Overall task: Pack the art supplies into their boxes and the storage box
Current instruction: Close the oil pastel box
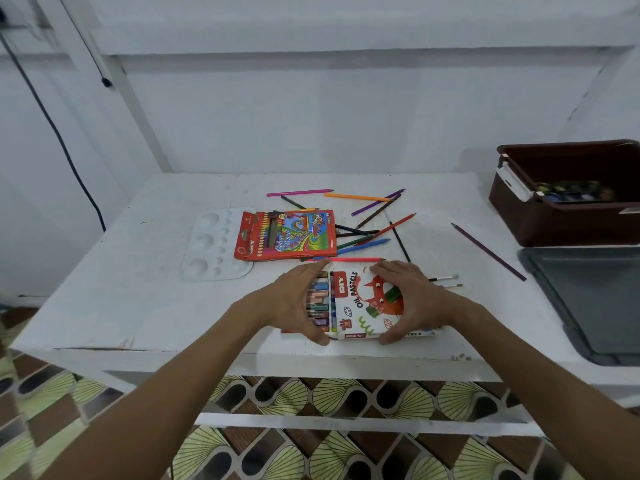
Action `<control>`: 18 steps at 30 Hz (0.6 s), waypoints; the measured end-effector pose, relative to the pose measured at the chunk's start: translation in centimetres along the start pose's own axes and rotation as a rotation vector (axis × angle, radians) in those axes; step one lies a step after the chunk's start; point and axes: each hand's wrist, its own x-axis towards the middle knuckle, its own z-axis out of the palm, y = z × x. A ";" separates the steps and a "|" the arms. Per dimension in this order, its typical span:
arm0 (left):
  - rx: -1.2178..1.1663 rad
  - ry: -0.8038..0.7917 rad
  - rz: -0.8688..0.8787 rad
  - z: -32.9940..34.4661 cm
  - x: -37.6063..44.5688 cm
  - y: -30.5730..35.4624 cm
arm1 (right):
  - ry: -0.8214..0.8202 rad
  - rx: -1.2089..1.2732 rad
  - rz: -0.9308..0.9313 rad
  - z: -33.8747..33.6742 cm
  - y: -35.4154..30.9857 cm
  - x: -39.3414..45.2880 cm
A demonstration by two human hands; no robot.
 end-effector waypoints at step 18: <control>-0.380 0.264 -0.569 0.8 -3.0 0.1 | 0.469 0.374 0.412 1.8 1.1 -3.7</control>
